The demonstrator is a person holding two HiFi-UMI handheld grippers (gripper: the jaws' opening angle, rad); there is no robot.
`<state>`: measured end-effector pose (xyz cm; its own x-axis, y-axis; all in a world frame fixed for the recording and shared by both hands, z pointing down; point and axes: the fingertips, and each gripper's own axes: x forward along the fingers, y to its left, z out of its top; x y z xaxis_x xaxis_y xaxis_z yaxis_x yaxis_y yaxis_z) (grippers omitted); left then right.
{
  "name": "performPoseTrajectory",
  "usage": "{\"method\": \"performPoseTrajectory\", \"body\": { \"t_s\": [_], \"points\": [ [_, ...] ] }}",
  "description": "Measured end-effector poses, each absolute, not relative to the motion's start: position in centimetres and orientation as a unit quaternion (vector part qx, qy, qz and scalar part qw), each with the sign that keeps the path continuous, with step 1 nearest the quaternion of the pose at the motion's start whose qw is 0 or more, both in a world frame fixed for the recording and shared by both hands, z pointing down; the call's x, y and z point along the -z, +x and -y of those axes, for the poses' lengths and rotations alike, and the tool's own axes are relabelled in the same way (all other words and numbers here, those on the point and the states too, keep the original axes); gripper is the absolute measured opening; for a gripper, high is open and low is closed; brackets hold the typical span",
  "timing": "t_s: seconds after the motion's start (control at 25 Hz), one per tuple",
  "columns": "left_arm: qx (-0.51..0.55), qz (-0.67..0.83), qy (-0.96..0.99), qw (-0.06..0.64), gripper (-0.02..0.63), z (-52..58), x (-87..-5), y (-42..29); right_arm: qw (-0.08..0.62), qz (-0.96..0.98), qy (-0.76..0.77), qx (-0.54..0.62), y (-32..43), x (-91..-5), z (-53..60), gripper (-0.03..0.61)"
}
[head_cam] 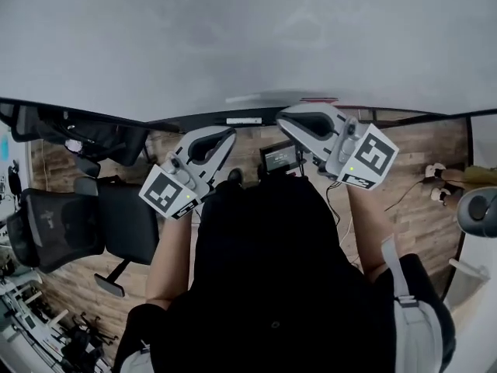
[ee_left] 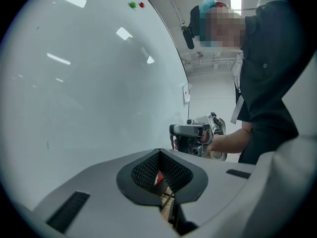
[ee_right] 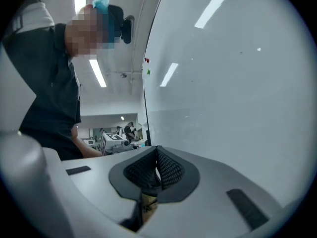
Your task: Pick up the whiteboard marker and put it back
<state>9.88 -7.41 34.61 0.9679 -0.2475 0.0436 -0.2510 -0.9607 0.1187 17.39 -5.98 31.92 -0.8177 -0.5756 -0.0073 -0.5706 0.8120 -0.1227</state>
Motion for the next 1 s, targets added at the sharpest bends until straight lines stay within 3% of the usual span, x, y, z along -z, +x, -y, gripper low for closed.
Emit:
{"method": "performPoseTrajectory", "body": {
  "t_s": [0.44,1.0],
  "points": [
    [-0.019,0.120,0.990,0.067,0.012,7.0,-34.7,12.4,0.046,-0.943,-0.315,0.097,20.8,-34.3,5.0,0.018],
    [-0.012,0.142,0.987,0.074,0.012,7.8,-35.2,11.4,0.032,-0.957,-0.270,0.106,18.5,-34.6,6.3,0.018]
  ]
}}
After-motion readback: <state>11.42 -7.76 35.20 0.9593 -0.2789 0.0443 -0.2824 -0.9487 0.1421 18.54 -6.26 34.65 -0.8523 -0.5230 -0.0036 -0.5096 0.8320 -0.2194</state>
